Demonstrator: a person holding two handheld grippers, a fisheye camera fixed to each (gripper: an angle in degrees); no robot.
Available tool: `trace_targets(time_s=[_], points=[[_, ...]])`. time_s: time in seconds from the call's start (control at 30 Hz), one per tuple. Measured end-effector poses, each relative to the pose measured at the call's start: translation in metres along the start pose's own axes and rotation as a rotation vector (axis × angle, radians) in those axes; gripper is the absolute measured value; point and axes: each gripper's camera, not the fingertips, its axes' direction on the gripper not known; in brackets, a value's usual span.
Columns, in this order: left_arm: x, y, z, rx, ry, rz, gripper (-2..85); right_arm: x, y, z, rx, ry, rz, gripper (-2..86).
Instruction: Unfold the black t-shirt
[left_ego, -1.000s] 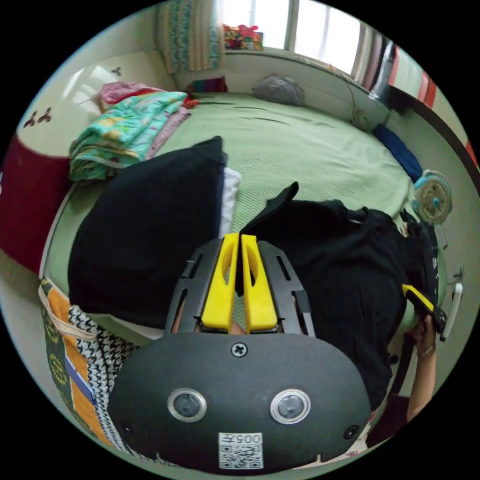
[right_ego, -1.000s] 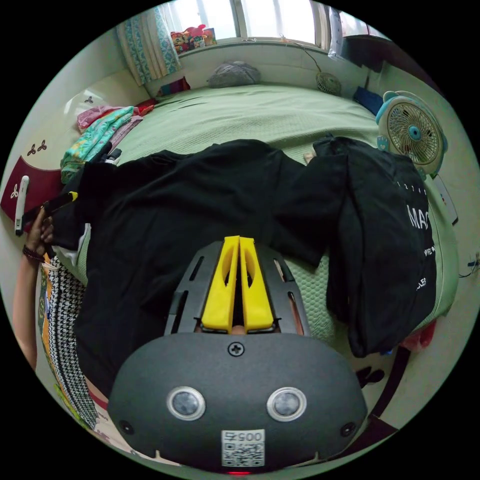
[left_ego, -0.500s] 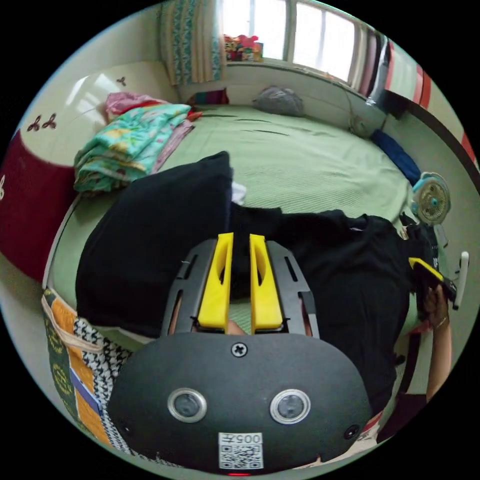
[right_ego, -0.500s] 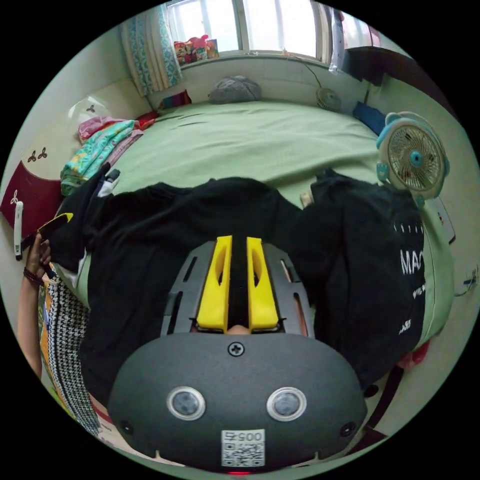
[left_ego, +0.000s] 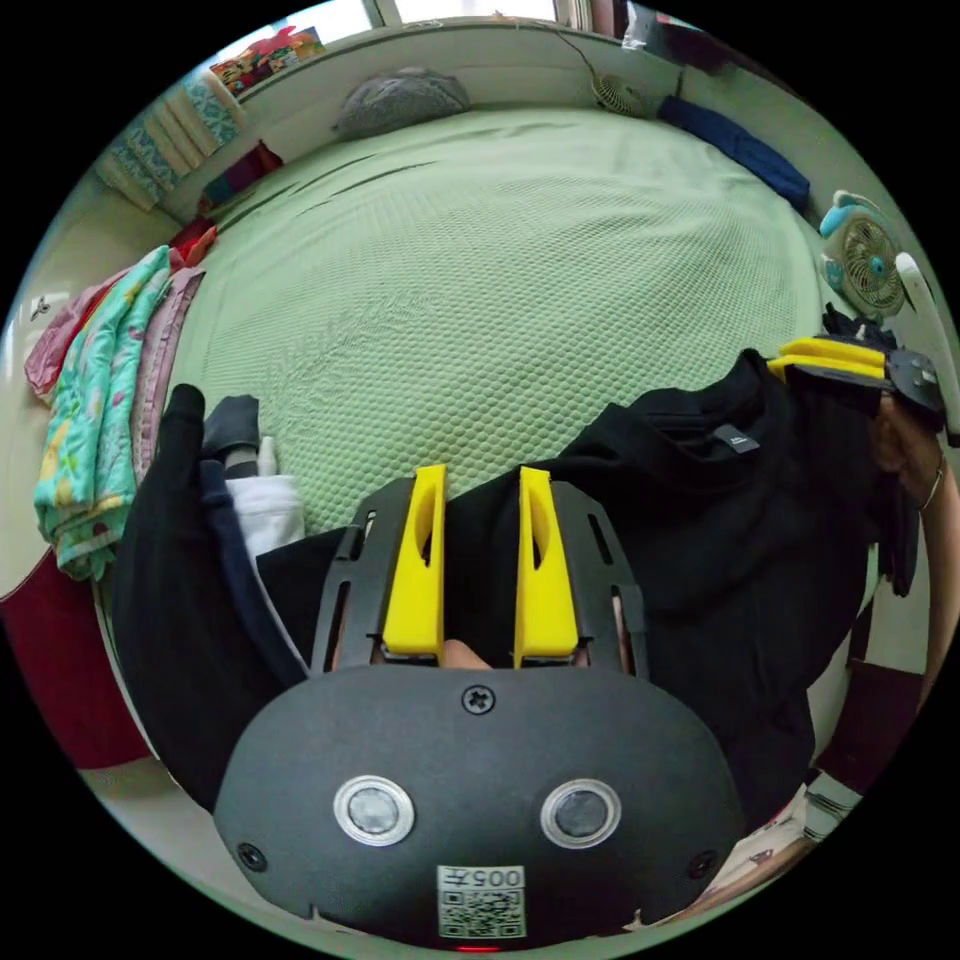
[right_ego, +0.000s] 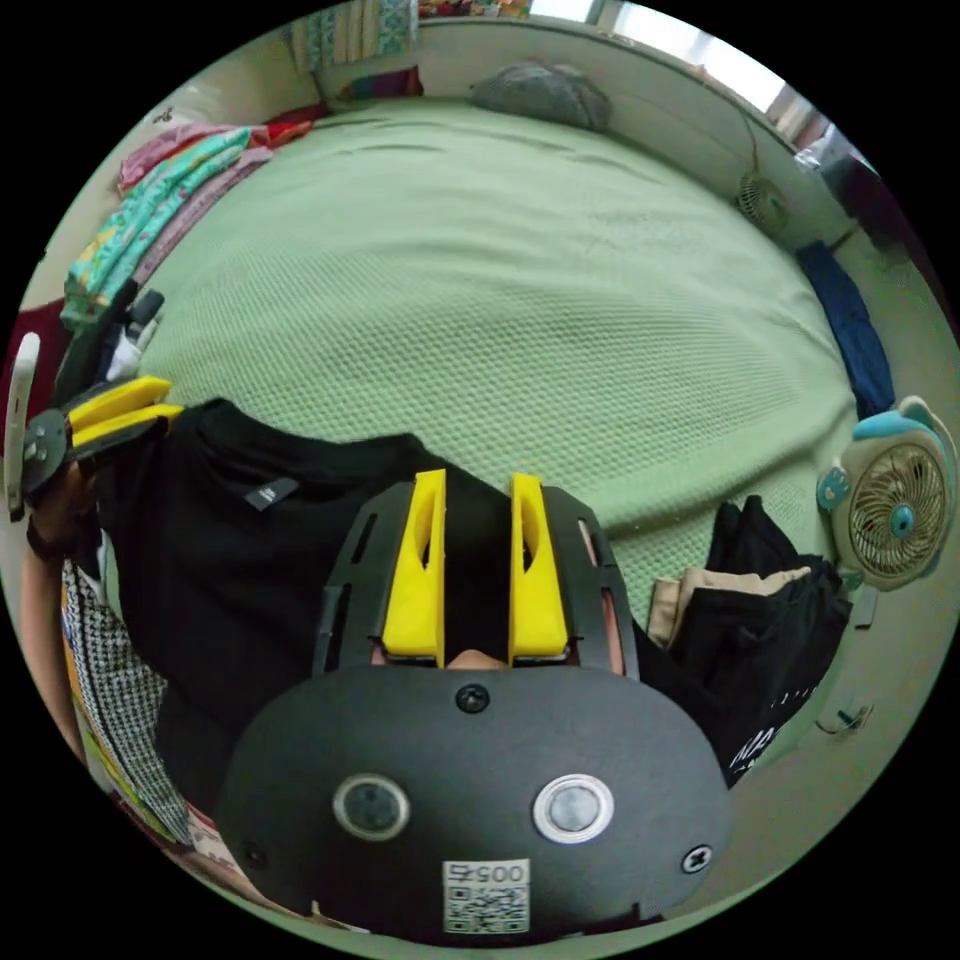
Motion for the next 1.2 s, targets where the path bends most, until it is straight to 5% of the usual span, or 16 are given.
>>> trace_targets(time_s=[0.23,0.4,0.63,0.97,1.2], points=[[0.012,0.022,-0.021,0.148,-0.008,0.058,1.2,-0.016,0.022,-0.009,0.15,0.051,-0.122,-0.8],[-0.001,0.015,-0.037,0.226,0.017,-0.046,0.9,0.008,0.003,-0.028,0.255,-0.003,0.06,-0.9],[-0.011,0.006,-0.019,0.151,0.061,-0.143,5.1,0.023,-0.014,-0.005,0.158,-0.008,0.245,-0.3],[-0.015,0.139,-0.089,0.289,0.081,-0.184,5.0,-0.001,0.127,-0.042,0.22,-0.086,0.127,6.8],[0.035,0.239,-0.055,0.125,0.167,-0.205,7.1,-0.03,0.245,-0.023,0.095,-0.139,0.155,8.1]])
